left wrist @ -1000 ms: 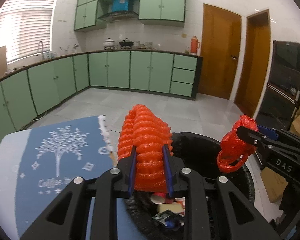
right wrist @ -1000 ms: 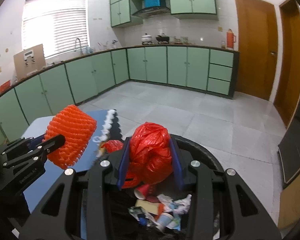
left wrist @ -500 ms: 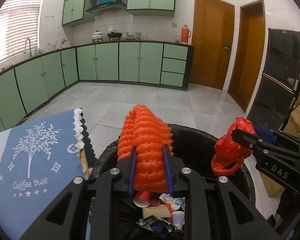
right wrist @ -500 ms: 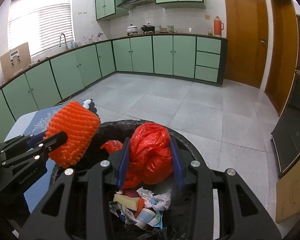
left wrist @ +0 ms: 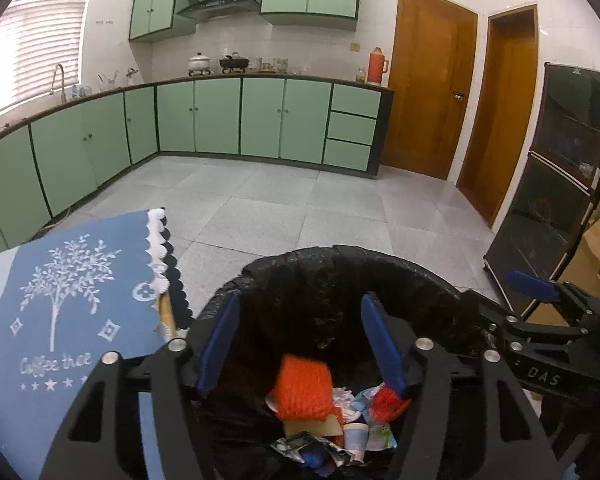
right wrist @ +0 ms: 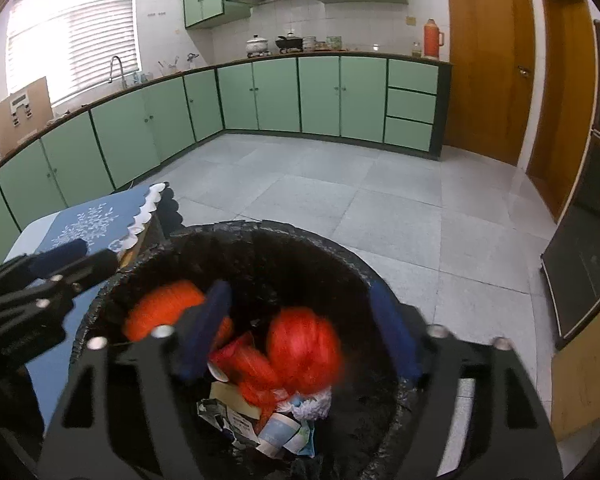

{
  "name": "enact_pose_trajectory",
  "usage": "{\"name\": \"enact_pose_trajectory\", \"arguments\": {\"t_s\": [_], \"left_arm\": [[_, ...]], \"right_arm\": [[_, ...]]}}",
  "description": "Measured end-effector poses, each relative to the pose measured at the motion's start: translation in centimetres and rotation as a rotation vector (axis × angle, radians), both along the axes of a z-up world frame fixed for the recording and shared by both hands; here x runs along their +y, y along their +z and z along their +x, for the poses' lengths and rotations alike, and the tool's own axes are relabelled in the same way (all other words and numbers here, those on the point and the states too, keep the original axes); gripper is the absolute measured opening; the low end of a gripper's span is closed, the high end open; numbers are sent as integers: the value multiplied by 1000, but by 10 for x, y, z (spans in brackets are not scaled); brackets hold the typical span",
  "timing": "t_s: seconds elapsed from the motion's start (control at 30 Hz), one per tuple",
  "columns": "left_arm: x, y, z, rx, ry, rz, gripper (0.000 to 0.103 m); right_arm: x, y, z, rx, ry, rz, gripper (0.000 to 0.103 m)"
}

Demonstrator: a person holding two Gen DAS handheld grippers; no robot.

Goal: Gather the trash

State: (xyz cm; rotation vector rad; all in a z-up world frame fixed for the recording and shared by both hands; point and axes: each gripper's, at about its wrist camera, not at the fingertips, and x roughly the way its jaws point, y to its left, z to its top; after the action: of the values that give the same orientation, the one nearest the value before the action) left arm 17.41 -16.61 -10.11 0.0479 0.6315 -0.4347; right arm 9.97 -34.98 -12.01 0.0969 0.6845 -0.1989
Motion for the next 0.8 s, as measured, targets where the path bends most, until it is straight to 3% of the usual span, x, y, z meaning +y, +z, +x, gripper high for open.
{"name": "enact_pose_trajectory", "arguments": {"t_s": [0.07,0.17,0.57,0.8], "left_arm": [[6,5,-3,-8,8,1,67],[19,15,-10,-31,25,-4,74],[58,65,-53,-95,82,-9,91],[75,89,-80,-129,100,-2,96]], "right_arm": [[0,1,-2,-3,-14,1,90],[2,7,-9,-10,-22,15,94],[33,62,-46,-54,48,53,97],[58,92,-70,-71,99,53,97]]}}
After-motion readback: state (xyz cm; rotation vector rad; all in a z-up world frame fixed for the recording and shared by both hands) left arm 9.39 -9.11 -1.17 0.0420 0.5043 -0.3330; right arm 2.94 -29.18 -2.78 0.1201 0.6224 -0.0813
